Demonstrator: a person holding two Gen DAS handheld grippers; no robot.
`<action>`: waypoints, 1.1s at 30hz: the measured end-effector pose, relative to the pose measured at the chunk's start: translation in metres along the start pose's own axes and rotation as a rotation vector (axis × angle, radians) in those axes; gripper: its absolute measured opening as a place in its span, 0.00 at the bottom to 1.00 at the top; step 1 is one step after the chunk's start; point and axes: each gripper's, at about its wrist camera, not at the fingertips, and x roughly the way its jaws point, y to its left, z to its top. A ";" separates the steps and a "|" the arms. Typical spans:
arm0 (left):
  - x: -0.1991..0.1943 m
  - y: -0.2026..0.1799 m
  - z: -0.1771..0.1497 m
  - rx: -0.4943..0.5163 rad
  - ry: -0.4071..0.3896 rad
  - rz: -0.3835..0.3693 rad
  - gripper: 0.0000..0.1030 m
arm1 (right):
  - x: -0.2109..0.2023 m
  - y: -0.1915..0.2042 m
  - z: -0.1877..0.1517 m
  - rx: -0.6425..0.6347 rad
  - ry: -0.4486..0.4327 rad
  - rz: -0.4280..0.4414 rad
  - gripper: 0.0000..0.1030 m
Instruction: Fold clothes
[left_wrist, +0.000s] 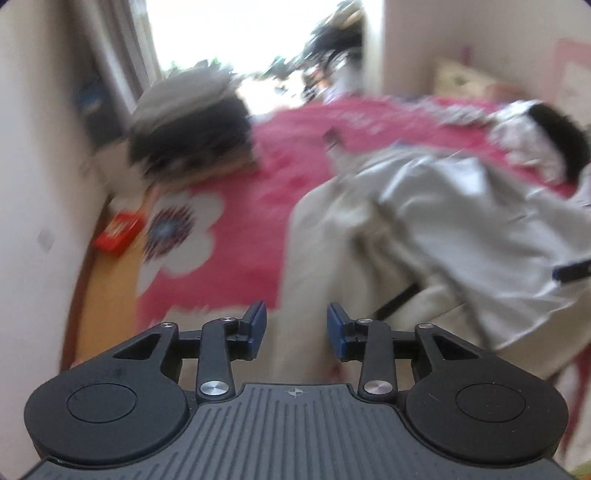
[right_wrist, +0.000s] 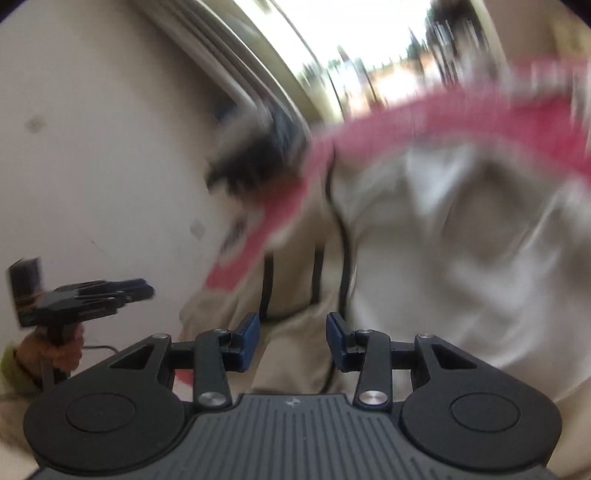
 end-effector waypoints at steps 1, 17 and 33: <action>0.011 0.008 -0.004 -0.008 0.027 0.010 0.36 | 0.025 -0.007 -0.003 0.055 0.045 -0.001 0.41; 0.118 0.018 -0.018 0.193 0.317 -0.152 0.54 | 0.127 -0.044 -0.019 0.292 0.112 -0.091 0.41; 0.111 0.172 -0.051 -0.461 0.134 -0.027 0.60 | 0.133 -0.041 -0.013 0.305 0.067 -0.078 0.41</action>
